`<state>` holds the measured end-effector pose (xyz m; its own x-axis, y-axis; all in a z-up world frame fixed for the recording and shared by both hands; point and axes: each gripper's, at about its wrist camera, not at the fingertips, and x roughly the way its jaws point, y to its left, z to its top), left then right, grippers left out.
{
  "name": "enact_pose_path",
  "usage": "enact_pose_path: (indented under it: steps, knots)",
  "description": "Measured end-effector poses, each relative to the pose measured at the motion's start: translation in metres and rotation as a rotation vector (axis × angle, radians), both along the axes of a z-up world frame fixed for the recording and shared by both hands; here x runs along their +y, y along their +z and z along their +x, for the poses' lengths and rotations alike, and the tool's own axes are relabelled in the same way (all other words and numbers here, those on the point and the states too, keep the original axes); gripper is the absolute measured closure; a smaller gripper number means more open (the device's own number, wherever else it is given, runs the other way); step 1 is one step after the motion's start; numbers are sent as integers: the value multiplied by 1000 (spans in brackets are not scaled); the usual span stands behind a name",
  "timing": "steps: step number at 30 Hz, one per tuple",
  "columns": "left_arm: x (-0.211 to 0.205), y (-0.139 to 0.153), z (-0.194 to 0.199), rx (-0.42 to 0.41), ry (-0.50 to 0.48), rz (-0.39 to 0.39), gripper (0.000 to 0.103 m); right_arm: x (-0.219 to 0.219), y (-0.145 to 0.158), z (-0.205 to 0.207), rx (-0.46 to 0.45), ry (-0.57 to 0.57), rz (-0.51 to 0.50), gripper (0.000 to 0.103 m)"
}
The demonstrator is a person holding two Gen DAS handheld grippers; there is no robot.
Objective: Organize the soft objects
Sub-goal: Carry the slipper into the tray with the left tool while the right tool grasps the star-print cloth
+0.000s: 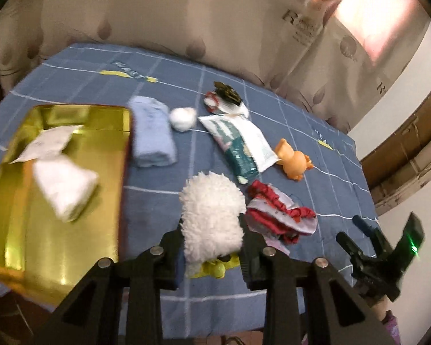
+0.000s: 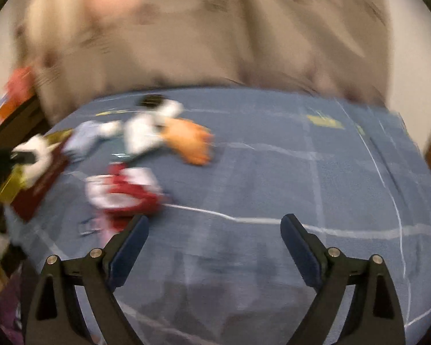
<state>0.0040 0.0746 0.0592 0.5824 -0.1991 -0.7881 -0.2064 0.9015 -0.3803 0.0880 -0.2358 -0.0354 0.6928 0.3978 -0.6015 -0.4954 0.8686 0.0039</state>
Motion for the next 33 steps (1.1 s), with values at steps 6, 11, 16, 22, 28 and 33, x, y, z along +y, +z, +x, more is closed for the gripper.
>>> enact_pose_path:
  steps: [6, 11, 16, 22, 28, 33]
  knots:
    - [28, 10, -39, -22, 65, -15, 73, 72, 18, -15, -73, 142, -121, 11]
    - [58, 15, -62, -41, 131, -29, 73, 105, 4, -16, -81, 181, -242, 11]
    - [76, 12, -75, -55, 183, -27, 73, 129, -20, -8, -63, 215, -392, 11]
    - [93, 5, -88, -59, 223, -30, 73, 145, -29, 13, -36, 205, -483, 11]
    - [106, 0, -94, -53, 247, -40, 73, 149, -33, 34, 29, 171, -465, 19]
    - [111, -2, -95, -50, 257, -29, 73, 147, -40, 46, 124, 161, -415, 42]
